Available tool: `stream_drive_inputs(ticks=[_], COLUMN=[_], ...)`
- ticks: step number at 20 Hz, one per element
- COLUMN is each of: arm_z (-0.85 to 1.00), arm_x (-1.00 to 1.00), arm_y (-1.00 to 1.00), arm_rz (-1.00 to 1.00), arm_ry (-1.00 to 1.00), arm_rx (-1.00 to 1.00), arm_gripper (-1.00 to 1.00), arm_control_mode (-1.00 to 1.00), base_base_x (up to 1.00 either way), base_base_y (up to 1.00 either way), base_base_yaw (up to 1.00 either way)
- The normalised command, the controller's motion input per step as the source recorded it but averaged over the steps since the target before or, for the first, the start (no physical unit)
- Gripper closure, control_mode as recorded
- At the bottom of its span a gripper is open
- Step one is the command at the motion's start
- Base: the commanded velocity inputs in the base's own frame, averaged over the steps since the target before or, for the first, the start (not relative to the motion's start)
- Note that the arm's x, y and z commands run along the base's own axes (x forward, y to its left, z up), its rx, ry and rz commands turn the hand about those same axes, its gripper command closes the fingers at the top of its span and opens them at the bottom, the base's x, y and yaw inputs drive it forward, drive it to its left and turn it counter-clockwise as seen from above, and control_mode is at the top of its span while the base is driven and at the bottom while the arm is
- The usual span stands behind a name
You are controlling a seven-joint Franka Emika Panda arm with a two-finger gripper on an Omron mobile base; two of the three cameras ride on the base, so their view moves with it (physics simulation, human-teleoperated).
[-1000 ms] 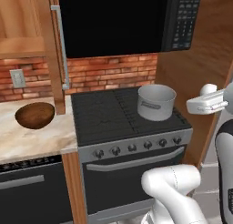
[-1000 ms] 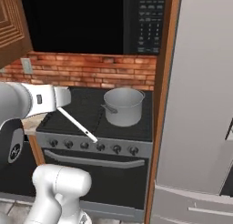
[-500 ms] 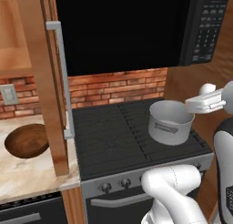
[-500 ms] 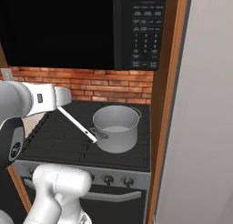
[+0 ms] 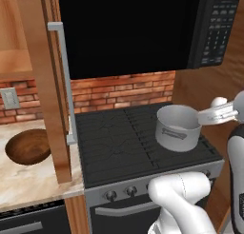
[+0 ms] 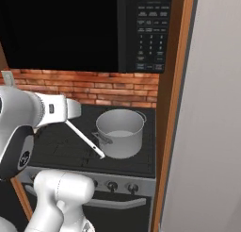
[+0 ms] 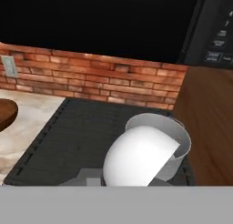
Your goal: Open the cabinet and move the ladle to the pot. Then close the cabinet.
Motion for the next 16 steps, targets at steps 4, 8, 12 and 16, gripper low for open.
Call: stream_drive_inputs(ticks=[4,8,12,16], arm_z=[-0.7,-0.44,-0.3,-0.19], arm_x=[0.3,0.64,0.64,0.66], arm_y=[-0.36,-0.15,0.0,0.0], arm_rz=[0.0,0.0,0.0,0.0], arm_ry=[0.25,0.24,0.18,0.12], arm_rx=[0.0,0.0,0.0,-0.02], arm_gripper=[1.0,1.0,1.0,1.0], arm_control_mode=[-1.0,-1.0,-1.0,-1.0], base_base_x=[0.0,0.0,0.0,0.0], base_base_y=[0.0,0.0,0.0,0.0], base_base_yaw=[0.0,0.0,0.0,0.0])
